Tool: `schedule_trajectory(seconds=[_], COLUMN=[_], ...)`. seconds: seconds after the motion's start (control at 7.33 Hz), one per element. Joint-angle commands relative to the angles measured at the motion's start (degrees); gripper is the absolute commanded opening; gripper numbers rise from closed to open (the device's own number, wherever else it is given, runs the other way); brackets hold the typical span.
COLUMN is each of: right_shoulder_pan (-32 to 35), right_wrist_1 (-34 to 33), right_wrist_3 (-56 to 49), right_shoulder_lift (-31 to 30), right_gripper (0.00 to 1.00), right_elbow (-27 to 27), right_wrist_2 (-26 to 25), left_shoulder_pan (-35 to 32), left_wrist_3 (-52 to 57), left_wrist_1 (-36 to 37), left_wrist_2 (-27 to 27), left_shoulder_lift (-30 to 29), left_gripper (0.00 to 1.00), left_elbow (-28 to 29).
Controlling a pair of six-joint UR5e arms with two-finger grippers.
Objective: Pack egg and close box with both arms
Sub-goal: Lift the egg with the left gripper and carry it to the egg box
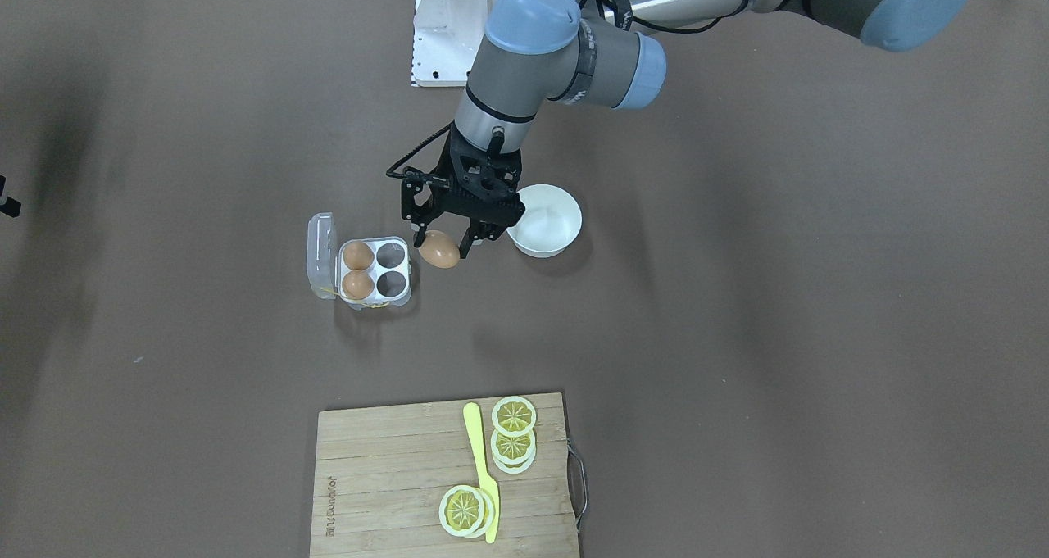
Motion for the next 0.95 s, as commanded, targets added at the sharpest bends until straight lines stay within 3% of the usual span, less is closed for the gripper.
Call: schedule_trajectory(seconds=[0.0,0.14,0.27,0.55,0.82], right_shoulder_pan=[0.03,0.03,0.03,-0.05,0.03], right_wrist_1=[-0.09,-0.09,-0.09,-0.09,-0.09], right_wrist_3=[0.09,0.09,0.09,0.18,0.61], right_shoulder_lift=[-0.07,-0.07,-0.07,0.01,0.02], right_gripper=[1.00,1.00,1.00,1.00,1.00], right_elbow=[0.33,0.33,0.33,0.33,0.33], right_wrist_2=[-0.01,0.07,0.16,0.07,0.16], left_shoulder_pan=[5.59,5.69,5.69,11.97,12.90], left_wrist_3=[11.82,17.33,27.47,31.34,43.54], left_wrist_1=[-19.76,-20.78,-21.57,-20.97,-20.88], left_wrist_2=[14.77,15.50,19.51,43.07,43.89], left_shoulder_lift=[1.11,0.76,1.45,2.08,1.81], left_gripper=[0.00,0.00,0.00,0.00,0.00], left_elbow=[6.15,5.99,5.99,6.51,6.17])
